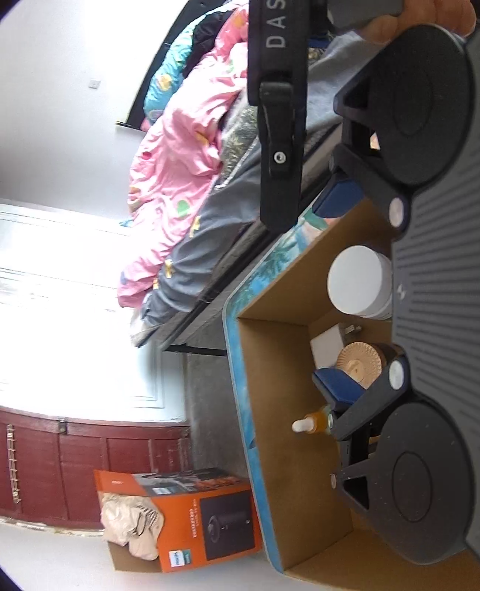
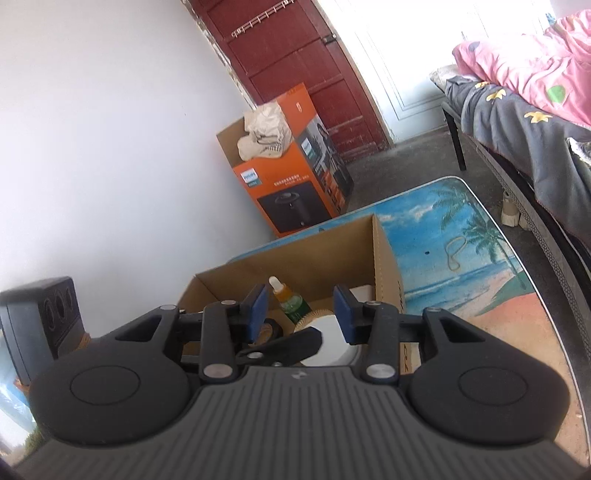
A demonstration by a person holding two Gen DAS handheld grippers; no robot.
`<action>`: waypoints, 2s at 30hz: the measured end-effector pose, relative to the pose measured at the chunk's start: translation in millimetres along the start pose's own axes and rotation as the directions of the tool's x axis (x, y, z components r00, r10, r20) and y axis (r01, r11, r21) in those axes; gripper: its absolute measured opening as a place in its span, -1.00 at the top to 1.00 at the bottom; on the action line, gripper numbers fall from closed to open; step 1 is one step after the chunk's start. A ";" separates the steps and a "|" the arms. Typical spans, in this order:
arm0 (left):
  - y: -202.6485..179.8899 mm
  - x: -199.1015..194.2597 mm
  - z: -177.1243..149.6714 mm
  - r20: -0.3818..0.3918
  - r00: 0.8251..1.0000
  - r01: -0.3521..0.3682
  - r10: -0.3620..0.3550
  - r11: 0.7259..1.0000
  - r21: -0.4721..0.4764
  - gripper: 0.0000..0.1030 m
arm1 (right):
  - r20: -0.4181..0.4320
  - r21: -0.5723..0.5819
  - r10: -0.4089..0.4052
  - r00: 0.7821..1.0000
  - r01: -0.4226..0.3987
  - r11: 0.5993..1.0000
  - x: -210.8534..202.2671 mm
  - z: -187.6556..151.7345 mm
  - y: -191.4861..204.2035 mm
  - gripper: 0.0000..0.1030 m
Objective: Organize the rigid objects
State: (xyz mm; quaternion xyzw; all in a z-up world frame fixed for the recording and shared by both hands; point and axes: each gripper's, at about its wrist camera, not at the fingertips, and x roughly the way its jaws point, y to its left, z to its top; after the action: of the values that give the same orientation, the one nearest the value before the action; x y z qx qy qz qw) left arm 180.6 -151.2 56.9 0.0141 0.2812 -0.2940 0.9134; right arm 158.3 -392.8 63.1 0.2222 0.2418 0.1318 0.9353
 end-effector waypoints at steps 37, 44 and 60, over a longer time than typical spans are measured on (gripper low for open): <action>41.8 -93.0 -49.9 -0.191 0.874 -0.477 0.447 0.865 -0.155 -1.00 | -0.051 -0.277 -0.424 0.904 0.395 0.876 20.3 -82.9 93.3 -0.97; 48.5 -93.4 -52.7 -0.211 0.874 -0.477 0.438 0.857 -0.196 -1.00 | -0.068 -0.291 -0.433 0.899 0.398 0.870 28.2 -81.9 93.0 -0.97; 46.7 -91.0 -52.4 -0.216 0.868 -0.487 0.448 0.853 -0.187 -0.99 | -0.073 -0.316 -0.441 0.894 0.399 0.861 28.3 -82.8 94.4 -0.97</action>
State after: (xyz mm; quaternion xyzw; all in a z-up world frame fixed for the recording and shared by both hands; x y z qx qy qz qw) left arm 118.7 -54.4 53.8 -0.0019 0.3764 -0.0249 0.9261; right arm 126.9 -271.8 32.3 0.0128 0.3286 -0.0257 0.9440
